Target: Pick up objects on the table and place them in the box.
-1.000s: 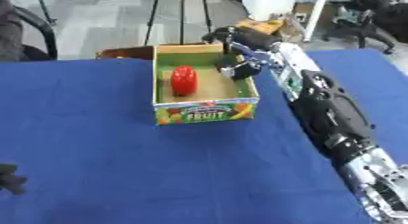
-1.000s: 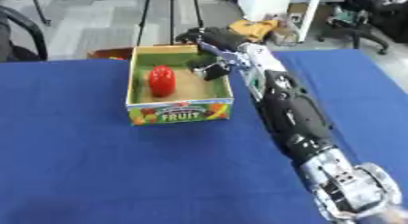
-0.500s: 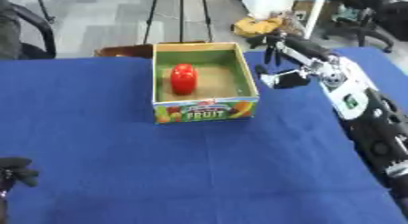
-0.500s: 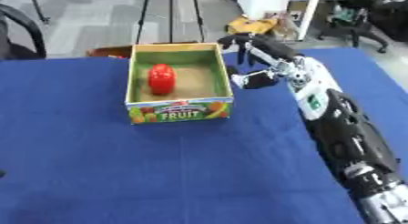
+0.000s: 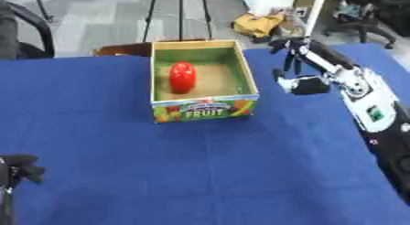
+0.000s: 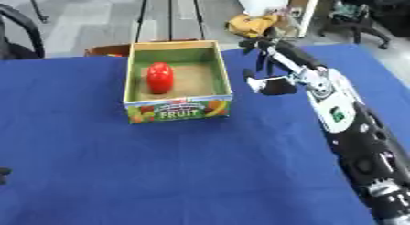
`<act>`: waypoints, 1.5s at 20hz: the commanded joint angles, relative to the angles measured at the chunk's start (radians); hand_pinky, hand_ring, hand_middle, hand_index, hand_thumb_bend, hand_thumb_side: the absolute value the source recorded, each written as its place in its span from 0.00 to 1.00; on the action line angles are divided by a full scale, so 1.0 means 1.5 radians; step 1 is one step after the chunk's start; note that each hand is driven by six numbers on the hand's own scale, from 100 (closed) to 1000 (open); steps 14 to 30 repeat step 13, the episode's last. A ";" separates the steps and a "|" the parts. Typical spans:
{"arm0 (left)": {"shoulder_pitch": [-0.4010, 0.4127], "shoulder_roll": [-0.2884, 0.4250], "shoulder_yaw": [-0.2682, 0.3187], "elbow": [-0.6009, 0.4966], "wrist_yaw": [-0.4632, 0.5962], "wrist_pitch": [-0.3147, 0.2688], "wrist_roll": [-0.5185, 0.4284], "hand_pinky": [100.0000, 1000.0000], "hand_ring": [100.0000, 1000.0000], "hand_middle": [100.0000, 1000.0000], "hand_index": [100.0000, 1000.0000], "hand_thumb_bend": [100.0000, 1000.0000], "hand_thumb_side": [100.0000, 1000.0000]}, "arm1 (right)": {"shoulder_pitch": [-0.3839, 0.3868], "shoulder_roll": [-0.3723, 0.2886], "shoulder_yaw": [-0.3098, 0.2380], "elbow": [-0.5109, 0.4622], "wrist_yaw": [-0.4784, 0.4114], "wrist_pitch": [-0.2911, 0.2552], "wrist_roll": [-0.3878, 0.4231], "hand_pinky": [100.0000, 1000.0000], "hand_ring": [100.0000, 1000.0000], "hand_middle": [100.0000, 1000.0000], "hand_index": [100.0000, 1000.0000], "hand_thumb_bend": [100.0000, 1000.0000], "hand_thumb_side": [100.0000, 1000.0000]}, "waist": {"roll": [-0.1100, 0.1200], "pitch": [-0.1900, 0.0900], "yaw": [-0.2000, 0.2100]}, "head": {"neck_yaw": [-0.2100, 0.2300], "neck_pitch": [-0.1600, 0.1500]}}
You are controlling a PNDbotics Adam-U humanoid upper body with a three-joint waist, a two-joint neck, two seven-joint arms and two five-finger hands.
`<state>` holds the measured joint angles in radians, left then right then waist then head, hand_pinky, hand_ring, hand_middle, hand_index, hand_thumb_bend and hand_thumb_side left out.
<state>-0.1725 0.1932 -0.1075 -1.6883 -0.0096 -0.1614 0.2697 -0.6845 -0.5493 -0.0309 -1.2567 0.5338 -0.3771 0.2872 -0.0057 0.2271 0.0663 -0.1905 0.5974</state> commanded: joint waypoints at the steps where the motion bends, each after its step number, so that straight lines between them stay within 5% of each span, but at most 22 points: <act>1: 0.000 0.001 0.004 -0.006 -0.003 0.000 0.002 0.51 0.27 0.30 0.48 0.82 0.88 | 0.002 -0.017 -0.016 -0.026 -0.031 0.013 -0.006 0.29 0.46 0.73 0.93 0.00 0.28 | 0.001 -0.010 -0.004 | 0.004 0.001; 9: -0.001 0.000 0.006 -0.006 -0.004 -0.001 0.002 0.51 0.26 0.30 0.48 0.82 0.88 | 0.038 -0.003 -0.034 -0.062 -0.090 0.043 -0.021 0.28 0.45 0.72 0.93 0.00 0.34 | 0.005 -0.007 -0.008 | 0.006 -0.005; 30: 0.001 -0.001 0.005 -0.006 -0.004 0.000 0.002 0.51 0.26 0.30 0.47 0.81 0.88 | 0.045 -0.001 -0.035 -0.071 -0.093 0.049 -0.020 0.28 0.45 0.71 0.93 0.00 0.34 | 0.005 -0.008 -0.010 | 0.005 -0.006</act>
